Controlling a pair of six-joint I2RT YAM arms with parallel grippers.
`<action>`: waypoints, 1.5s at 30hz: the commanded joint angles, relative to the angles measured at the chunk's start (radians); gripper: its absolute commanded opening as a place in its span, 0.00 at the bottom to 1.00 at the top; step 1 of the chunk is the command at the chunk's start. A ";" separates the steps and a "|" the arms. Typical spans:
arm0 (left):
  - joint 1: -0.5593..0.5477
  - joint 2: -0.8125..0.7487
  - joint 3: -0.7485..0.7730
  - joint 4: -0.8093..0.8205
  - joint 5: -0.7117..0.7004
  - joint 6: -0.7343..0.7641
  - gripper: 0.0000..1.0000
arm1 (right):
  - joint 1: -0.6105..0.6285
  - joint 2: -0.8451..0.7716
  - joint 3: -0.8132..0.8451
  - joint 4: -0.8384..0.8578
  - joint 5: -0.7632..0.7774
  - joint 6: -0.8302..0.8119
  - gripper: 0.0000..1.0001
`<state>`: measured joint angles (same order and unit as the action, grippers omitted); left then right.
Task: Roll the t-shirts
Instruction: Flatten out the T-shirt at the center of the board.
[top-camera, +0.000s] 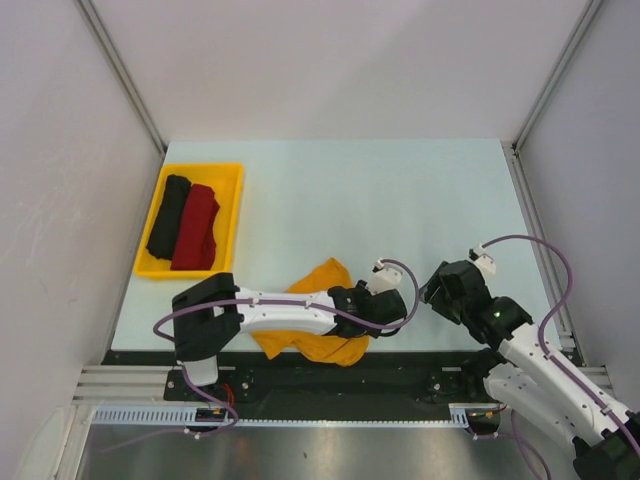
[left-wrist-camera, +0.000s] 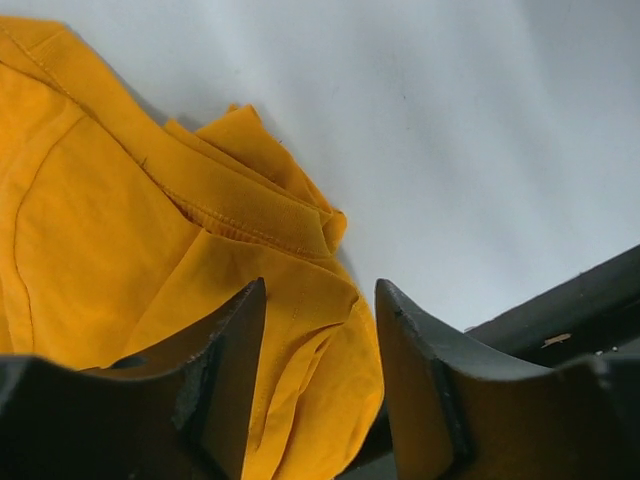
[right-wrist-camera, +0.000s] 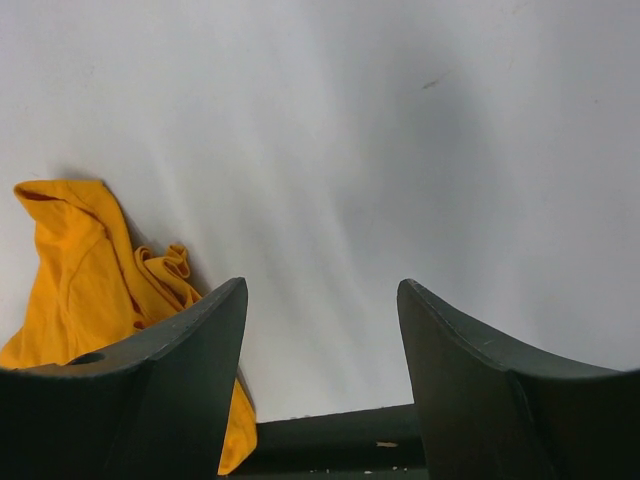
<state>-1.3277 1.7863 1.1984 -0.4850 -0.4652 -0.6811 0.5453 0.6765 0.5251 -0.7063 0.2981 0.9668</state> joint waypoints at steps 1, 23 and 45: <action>-0.008 0.018 0.047 -0.001 -0.015 -0.009 0.50 | -0.004 0.012 -0.016 0.033 -0.014 -0.010 0.67; 0.257 -0.669 -0.183 -0.242 -0.221 0.003 0.00 | 0.413 0.468 -0.020 0.496 -0.076 0.052 0.60; 0.535 -0.745 0.196 -0.222 -0.223 0.321 0.00 | 0.084 0.361 0.363 0.300 -0.036 -0.248 0.00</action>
<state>-0.8207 1.0336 1.2583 -0.7399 -0.6521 -0.4625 0.7586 1.1095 0.7425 -0.3149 0.2047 0.8627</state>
